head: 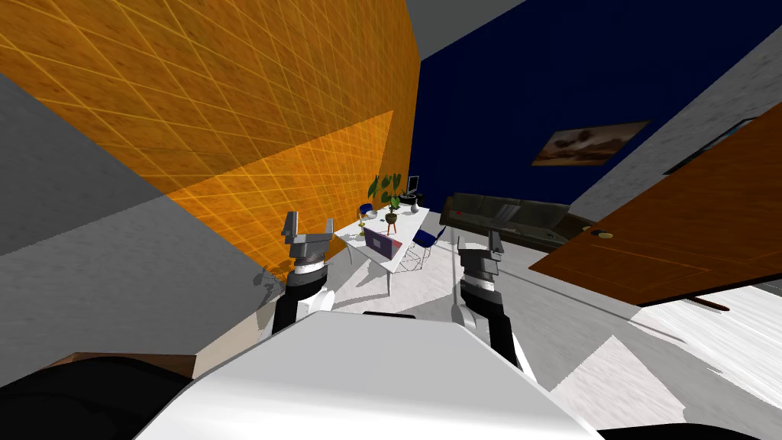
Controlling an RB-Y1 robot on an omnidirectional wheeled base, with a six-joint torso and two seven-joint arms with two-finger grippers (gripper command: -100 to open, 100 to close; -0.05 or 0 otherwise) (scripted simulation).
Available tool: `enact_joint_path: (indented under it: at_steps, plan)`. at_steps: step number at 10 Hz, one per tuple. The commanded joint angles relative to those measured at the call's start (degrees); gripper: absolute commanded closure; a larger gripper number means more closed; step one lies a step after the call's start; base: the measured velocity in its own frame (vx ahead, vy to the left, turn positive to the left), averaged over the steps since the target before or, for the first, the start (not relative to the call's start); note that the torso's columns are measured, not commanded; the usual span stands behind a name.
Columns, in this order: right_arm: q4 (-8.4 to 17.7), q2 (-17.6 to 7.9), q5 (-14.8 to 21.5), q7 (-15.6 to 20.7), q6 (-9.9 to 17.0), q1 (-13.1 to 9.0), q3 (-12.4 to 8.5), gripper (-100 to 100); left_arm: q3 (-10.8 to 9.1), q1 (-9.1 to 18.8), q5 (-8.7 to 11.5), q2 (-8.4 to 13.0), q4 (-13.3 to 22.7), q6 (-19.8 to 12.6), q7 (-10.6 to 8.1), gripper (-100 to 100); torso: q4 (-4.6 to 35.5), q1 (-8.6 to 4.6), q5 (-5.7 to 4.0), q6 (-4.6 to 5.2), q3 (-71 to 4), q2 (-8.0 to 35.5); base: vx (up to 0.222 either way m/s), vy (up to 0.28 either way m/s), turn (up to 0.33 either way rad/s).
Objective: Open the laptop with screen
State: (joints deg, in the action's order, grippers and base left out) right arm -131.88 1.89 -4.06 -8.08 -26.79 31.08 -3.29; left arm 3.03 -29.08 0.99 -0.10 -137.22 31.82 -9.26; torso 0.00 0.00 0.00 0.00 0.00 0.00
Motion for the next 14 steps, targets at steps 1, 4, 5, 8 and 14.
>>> enact_joint_path:
  at_steps: [1,4,5,8,14]
  plan:
    - [0.0,0.0,0.0,0.0,0.0,0.0,0.0,0,0.0,0.0,0.0,0.0,0.0,0.0,0.0,0,2.35,0.0,0.0,0.0,-4.67,2.32,0.0,0.0,0.0]
    - [-0.01,0.0,0.0,0.0,0.0,0.0,0.0,0,0.0,0.0,0.0,0.0,-0.01,0.0,0.0,0,14.24,0.0,0.0,0.0,-28.5,14.22,0.0,0.0,0.0]
    - [-0.01,0.0,0.0,0.0,0.0,0.0,0.0,0,0.0,0.0,0.0,0.0,-0.01,0.0,0.0,0,18.46,0.0,0.0,0.0,-36.92,18.45,0.0,0.0,0.0]
    - [-0.02,0.0,0.0,0.0,-0.01,0.0,0.0,0,0.0,0.0,0.0,0.0,-0.02,0.0,0.0,0,31.14,0.0,0.0,0.0,-62.27,31.16,0.0,0.0,0.0]
    - [0.01,0.0,0.0,0.0,0.0,0.0,0.0,0,0.0,3.3,1.32,6.79,2.91,-4.47,-0.76,-100,42.26,-0.02,-0.01,0.0,-84.56,42.27,-0.001,-0.018,0.01]
